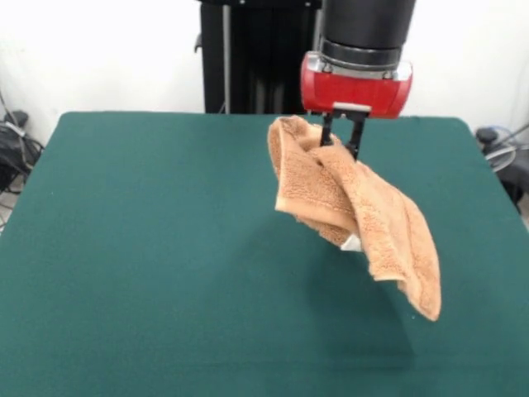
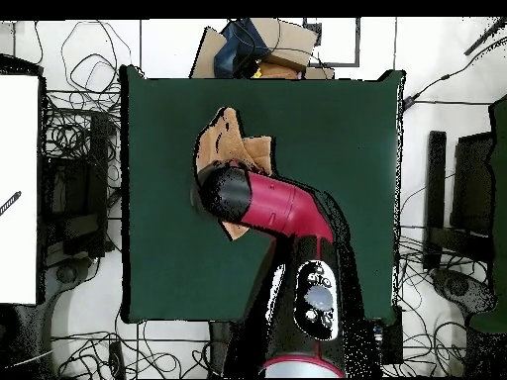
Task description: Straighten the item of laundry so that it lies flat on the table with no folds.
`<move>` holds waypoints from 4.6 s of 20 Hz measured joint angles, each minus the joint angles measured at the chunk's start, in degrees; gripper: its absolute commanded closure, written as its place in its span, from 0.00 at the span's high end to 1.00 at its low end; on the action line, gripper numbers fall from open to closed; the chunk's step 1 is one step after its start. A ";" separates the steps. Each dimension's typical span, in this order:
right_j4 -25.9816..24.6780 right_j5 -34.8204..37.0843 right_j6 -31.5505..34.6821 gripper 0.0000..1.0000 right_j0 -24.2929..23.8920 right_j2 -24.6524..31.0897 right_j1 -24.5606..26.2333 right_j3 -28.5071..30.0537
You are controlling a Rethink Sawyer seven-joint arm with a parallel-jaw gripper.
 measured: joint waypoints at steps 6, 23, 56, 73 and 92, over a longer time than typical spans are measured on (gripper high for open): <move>-0.04 -1.93 0.00 0.00 -1.74 0.02 1.78 1.02; -0.06 -3.80 0.00 0.00 -1.62 -0.23 2.77 4.72; -0.06 -1.18 0.00 1.00 -2.44 -0.36 -2.18 4.96; -0.04 -8.88 0.00 1.00 -2.42 -0.34 4.07 4.94; 0.01 -12.93 0.00 1.00 -5.97 0.04 13.28 4.72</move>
